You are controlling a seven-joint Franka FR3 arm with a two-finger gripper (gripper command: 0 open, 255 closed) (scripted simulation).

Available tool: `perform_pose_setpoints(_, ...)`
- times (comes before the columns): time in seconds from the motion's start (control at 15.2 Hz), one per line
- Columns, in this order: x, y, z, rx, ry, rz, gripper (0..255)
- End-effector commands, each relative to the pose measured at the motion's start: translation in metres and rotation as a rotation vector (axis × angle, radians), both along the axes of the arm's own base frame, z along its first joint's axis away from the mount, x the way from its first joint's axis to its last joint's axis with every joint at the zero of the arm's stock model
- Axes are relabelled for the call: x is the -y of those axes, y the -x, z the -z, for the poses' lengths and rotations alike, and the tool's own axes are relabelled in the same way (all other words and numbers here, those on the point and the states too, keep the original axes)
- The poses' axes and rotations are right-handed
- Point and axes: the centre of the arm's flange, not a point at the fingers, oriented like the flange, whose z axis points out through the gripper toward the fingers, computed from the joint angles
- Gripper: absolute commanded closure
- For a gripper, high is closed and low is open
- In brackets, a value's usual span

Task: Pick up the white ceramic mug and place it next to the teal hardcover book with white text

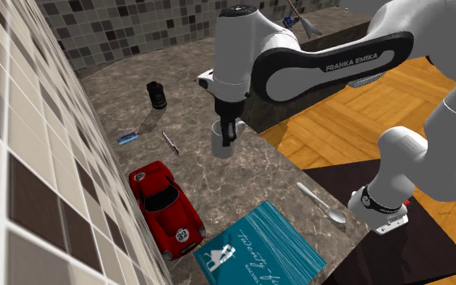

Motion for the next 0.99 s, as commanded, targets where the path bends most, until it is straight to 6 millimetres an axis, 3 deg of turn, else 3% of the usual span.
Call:
perform_pose_setpoints(0.0, -0.026, -0.012, -0.002, 0.0, 0.0, 0.001, 255)
perform_pose_setpoints(0.13, -0.049, -0.022, -0.003, 0.0, 0.0, 0.001, 255)
perform_pose_setpoints(0.92, -0.049, -0.022, 0.061, 0.0, 0.0, 0.001, 255)
